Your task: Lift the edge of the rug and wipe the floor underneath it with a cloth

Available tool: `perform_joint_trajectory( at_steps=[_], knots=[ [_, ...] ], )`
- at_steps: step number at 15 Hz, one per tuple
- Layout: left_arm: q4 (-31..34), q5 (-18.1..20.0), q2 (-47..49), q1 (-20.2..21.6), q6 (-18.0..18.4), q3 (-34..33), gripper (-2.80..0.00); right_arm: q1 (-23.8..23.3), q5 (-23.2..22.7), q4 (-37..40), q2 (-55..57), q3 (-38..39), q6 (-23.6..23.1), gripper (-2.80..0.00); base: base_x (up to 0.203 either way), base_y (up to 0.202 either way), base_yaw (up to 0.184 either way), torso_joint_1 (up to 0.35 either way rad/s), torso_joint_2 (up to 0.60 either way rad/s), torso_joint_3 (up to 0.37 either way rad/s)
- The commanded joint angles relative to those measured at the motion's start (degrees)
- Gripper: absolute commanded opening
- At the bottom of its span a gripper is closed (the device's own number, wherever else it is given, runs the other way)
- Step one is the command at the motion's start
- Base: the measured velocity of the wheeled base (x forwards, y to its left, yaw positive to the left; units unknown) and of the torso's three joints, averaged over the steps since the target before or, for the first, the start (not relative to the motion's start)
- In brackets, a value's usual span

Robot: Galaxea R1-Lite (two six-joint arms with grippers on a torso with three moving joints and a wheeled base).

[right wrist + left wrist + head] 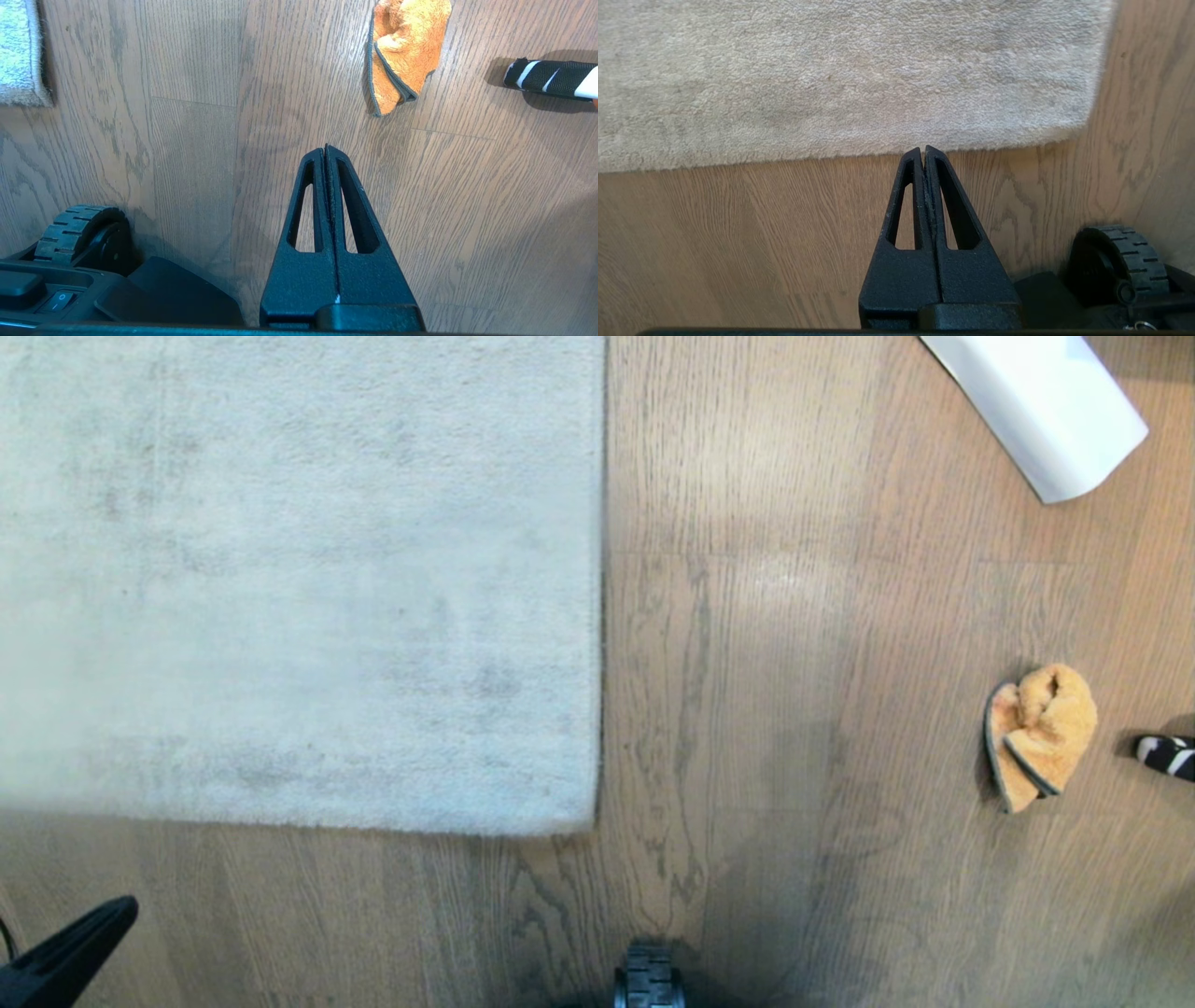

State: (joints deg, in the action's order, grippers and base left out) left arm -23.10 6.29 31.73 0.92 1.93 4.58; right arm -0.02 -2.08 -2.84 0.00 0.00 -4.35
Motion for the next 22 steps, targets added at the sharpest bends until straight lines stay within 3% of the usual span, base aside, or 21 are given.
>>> perform_joint_trajectory(
  at_steps=[1, 3, 8, 12, 22],
  knots=[
    [0.9, -1.3, -9.4, -2.3, 0.0, -2.4, -2.8, 0.0, 0.0, -0.1, 0.0, 0.0, 0.0, -2.8, 0.0, 0.0, 0.0, 0.0, 0.0, 0.0],
    [3.9, -2.3, -15.5, -4.0, -0.1, -4.0, -2.8, 0.0, 0.0, -0.1, 0.1, 0.0, 0.0, -2.8, 0.0, 0.0, 0.0, 0.0, 0.0, 0.0],
    [13.7, -2.6, -27.1, -1.6, -0.3, -4.5, -2.8, 0.0, 0.0, -0.1, 0.1, 0.0, 0.0, -2.8, 0.0, 0.0, 0.0, 0.0, 0.0, 0.0],
    [22.5, -5.6, -31.7, -1.3, 0.5, -4.5, -2.8, 0.0, 0.0, -0.1, 0.1, 0.0, 0.0, -2.8, 0.0, 0.0, 0.0, 0.0, 0.0, 0.0],
    [22.8, -6.0, -31.7, -1.3, -0.3, -4.5, -2.8, 0.0, 0.0, -0.1, 0.0, 0.0, 0.0, -2.8, 0.0, 0.0, 0.0, 0.0, 0.0, 0.0]
  ],
)
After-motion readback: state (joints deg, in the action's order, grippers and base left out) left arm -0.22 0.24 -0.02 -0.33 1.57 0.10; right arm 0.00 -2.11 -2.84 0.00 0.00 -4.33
